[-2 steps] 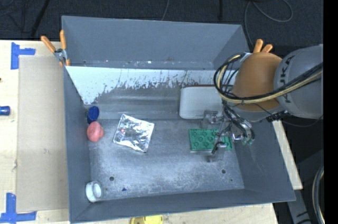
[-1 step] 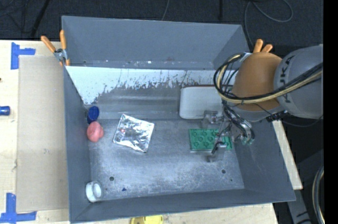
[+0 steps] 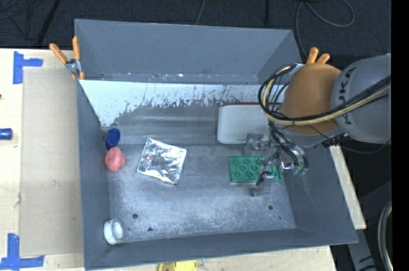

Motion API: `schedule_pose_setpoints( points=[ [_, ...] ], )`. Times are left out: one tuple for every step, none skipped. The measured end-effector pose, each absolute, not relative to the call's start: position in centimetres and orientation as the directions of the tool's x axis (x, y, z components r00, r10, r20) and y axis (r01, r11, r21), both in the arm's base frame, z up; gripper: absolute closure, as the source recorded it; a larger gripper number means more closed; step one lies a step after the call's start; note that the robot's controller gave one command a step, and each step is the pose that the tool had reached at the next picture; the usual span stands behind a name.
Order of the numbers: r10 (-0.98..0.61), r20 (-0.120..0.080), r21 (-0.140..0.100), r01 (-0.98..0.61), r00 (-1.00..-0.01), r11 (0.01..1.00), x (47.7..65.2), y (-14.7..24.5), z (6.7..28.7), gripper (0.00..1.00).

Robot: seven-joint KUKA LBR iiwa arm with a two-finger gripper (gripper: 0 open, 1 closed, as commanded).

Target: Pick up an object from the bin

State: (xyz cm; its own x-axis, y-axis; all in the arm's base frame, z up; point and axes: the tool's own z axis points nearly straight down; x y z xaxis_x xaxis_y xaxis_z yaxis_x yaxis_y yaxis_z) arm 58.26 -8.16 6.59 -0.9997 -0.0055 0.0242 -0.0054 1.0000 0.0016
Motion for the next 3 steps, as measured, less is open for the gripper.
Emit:
schedule_pose_setpoints(
  points=[
    [-0.006,0.022,0.002,-0.006,-1.000,1.000,58.3,-8.1,6.6,1.00],
    [-0.007,-0.001,0.000,-0.007,-1.000,1.000,58.4,-8.1,8.9,1.00],
    [-0.008,-0.004,-0.001,-0.008,-1.000,1.000,58.5,-8.0,13.9,1.00]
  ],
)
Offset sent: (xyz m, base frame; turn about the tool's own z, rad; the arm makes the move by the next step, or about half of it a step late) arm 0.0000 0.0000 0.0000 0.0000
